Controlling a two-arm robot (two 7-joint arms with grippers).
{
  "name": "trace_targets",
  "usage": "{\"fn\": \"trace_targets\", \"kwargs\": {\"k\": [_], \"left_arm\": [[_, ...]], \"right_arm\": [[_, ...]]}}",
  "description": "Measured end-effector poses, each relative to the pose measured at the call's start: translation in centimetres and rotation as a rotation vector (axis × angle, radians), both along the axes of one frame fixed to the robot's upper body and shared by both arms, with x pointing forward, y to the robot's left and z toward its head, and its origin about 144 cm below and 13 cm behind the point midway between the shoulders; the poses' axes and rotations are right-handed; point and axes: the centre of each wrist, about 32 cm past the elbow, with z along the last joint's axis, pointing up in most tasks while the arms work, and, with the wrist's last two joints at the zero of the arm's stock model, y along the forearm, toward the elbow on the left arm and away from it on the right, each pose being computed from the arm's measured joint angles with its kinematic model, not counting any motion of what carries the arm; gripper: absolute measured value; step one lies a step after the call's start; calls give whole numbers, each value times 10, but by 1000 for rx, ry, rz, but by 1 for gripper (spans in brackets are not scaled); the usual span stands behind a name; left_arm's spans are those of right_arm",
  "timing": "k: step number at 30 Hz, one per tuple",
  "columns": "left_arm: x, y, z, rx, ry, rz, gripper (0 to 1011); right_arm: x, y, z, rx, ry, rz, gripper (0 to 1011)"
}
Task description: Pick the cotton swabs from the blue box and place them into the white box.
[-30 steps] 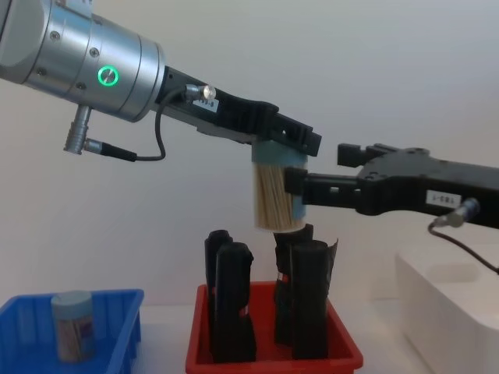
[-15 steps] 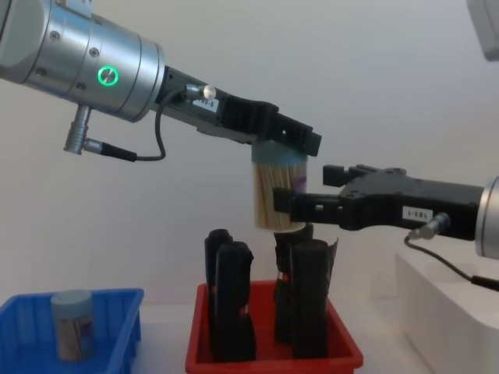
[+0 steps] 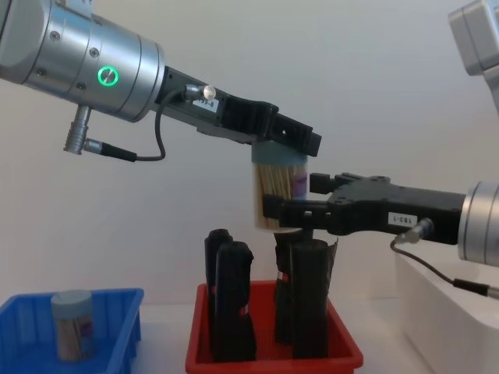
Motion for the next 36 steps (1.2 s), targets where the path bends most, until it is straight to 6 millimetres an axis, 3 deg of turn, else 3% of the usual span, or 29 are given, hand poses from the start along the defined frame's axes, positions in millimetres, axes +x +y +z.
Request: {"fn": "trace_targets", "kwargs": {"k": [13, 28, 36], "left_arm": [[0, 0, 0, 0, 0, 0, 665], [0, 0, 0, 1, -1, 2, 666], [0, 0, 0, 1, -1, 2, 682]], "right_arm": [[12, 4, -2, 17, -1, 39, 997], [22, 9, -4, 12, 19, 46, 622], [25, 9, -5, 10, 24, 42, 622]]}}
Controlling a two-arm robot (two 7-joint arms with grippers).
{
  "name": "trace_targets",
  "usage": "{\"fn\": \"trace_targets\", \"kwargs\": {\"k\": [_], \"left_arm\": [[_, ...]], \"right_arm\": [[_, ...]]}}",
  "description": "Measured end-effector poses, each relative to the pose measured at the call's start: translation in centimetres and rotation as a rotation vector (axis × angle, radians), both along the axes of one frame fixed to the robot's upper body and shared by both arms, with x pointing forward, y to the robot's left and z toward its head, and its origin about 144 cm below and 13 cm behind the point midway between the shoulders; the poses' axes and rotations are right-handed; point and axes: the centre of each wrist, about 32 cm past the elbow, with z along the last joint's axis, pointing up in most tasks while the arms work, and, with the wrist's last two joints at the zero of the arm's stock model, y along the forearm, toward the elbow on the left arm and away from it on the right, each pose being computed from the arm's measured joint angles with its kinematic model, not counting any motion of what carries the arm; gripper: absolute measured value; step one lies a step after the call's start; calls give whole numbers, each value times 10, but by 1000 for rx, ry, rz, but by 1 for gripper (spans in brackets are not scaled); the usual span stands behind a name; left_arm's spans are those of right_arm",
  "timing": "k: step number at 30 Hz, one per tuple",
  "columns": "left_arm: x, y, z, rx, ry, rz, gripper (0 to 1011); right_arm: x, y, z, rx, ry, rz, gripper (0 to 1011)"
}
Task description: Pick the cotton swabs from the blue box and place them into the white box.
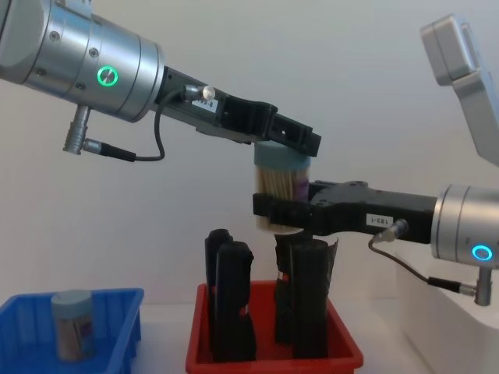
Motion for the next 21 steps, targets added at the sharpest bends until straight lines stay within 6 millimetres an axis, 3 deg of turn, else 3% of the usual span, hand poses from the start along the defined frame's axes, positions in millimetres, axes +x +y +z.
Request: {"fn": "trace_targets", "kwargs": {"k": [11, 21], "left_arm": [[0, 0, 0, -1, 1, -2, 991], [0, 0, 0, -1, 1, -2, 1004]], "right_arm": [[2, -1, 1, 2, -3, -8, 622], [0, -4, 1, 5, -7, -30, 622]]}}
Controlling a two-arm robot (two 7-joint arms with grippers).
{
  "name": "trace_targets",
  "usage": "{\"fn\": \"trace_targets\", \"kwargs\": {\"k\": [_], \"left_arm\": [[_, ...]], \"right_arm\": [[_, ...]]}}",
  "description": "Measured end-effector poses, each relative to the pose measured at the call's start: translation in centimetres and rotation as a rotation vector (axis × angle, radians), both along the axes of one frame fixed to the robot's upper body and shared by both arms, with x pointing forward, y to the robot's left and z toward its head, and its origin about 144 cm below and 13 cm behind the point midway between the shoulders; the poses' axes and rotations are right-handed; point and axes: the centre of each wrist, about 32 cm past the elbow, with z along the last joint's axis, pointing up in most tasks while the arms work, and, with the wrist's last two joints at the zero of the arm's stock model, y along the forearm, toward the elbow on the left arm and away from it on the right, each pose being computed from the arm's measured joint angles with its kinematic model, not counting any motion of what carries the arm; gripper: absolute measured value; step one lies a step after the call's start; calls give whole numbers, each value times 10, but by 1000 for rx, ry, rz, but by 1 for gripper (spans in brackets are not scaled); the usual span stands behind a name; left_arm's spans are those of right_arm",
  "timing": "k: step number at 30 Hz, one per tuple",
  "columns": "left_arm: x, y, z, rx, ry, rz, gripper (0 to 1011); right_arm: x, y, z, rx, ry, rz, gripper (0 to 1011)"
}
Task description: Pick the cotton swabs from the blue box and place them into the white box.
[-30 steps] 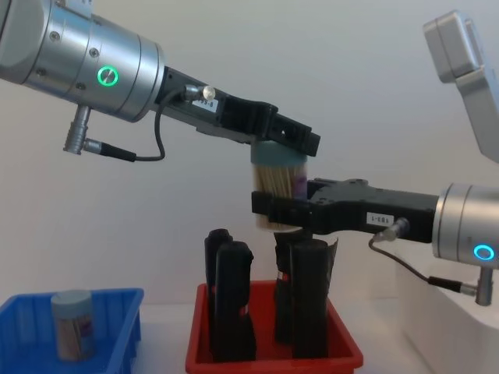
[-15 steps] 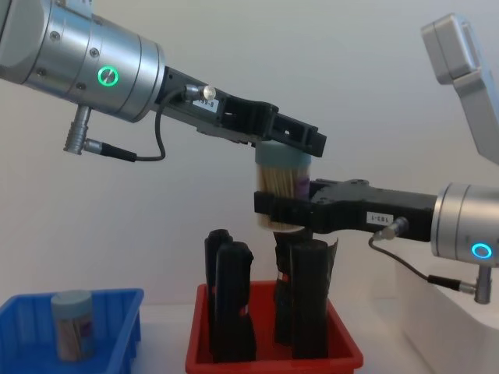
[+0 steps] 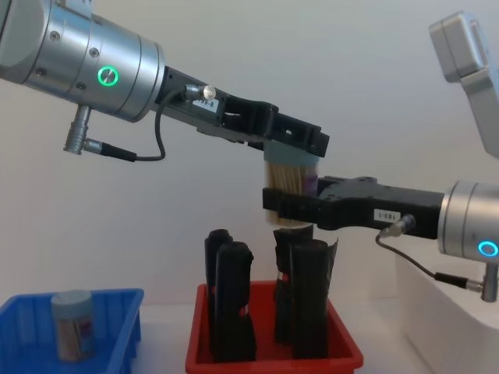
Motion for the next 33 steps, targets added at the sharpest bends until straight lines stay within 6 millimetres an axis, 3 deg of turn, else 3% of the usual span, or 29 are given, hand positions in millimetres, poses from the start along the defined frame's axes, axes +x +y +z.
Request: {"fn": "trace_targets", "kwargs": {"k": [14, 33], "left_arm": [[0, 0, 0, 0, 0, 0, 1004], [0, 0, 0, 0, 0, 0, 1004]], "right_arm": [[-15, -19, -1, 5, -7, -131, 622], [-51, -58, -1, -17, -21, -424, 622]]}}
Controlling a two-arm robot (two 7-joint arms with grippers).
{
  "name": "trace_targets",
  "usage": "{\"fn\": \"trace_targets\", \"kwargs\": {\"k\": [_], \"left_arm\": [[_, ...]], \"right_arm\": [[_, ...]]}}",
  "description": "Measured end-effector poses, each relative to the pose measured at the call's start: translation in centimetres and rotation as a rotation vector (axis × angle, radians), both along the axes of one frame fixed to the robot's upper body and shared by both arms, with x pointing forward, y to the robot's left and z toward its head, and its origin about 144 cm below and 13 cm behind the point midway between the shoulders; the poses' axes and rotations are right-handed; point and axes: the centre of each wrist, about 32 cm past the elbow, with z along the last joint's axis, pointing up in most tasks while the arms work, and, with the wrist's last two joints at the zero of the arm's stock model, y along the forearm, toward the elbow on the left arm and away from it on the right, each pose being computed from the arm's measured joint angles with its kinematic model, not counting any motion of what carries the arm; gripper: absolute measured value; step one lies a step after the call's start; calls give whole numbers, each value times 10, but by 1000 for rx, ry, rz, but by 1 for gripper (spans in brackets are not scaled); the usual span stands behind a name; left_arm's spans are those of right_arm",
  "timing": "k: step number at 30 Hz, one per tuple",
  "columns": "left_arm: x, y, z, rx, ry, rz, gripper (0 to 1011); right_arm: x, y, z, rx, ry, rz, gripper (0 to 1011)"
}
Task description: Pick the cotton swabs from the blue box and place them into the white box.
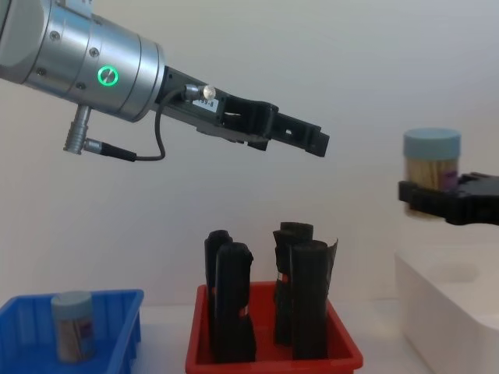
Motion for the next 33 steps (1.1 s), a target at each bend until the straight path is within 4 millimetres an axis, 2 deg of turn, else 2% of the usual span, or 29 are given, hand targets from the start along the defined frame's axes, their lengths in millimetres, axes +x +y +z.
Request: {"fn": "trace_targets", "kwargs": {"k": [19, 33], "left_arm": [[0, 0, 0, 0, 0, 0, 1004], [0, 0, 0, 0, 0, 0, 1004]], "right_arm": [[-23, -30, -8, -37, 85, -301, 622], [-18, -49, -32, -35, 255, -416, 641]]}}
